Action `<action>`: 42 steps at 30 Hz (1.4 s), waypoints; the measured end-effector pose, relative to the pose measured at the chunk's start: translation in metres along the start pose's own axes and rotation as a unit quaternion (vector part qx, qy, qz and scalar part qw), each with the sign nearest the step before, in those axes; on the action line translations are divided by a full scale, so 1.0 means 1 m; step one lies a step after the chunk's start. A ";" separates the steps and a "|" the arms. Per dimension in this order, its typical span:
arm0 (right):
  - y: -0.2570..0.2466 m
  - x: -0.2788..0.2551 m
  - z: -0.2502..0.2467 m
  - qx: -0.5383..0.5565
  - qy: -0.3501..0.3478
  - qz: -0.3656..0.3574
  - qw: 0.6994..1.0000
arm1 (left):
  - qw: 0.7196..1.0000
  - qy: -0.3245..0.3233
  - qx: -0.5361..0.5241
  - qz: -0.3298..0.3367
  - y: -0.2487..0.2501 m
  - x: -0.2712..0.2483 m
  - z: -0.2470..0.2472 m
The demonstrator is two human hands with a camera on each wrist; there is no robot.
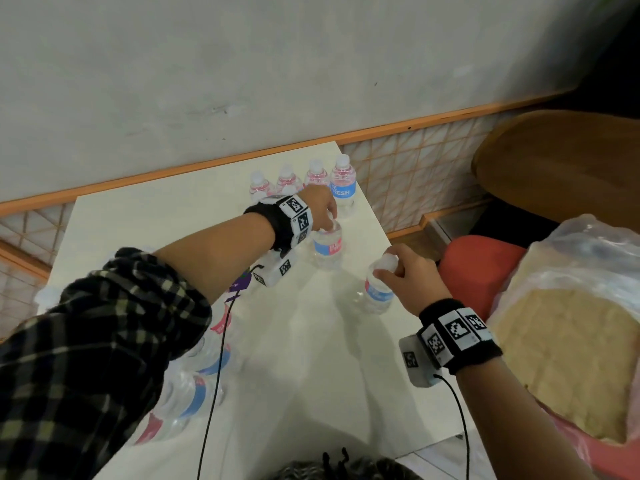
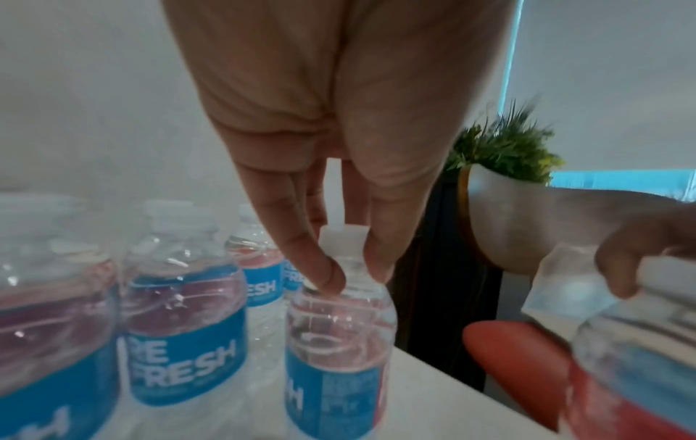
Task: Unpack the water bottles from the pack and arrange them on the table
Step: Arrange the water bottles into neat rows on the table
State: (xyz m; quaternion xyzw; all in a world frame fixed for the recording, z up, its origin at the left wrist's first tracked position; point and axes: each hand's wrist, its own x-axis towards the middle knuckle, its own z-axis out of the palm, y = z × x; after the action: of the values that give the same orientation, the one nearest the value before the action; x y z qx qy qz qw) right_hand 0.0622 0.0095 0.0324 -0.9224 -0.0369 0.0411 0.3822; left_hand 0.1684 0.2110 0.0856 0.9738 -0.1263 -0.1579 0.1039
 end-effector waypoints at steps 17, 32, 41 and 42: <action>0.003 0.020 0.006 0.039 0.016 0.025 0.999 | 0.997 0.041 0.063 -0.036 -0.025 0.063 -0.014; 0.005 0.019 0.007 0.050 0.020 0.026 0.998 | 0.997 0.021 0.058 -0.044 -0.026 0.076 -0.022; 0.005 0.022 0.010 0.051 0.015 0.033 0.998 | 0.996 0.022 0.073 -0.041 -0.026 0.074 -0.023; 0.005 0.023 0.010 0.049 0.015 0.034 0.998 | 0.997 0.020 0.071 -0.039 -0.025 0.073 -0.023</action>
State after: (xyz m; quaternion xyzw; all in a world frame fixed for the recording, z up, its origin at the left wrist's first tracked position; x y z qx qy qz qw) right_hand 0.0838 0.0153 0.0202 -0.9037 0.0023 0.0416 0.4262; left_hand 0.2485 0.2176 0.0805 0.9858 -0.0970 -0.1333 0.0313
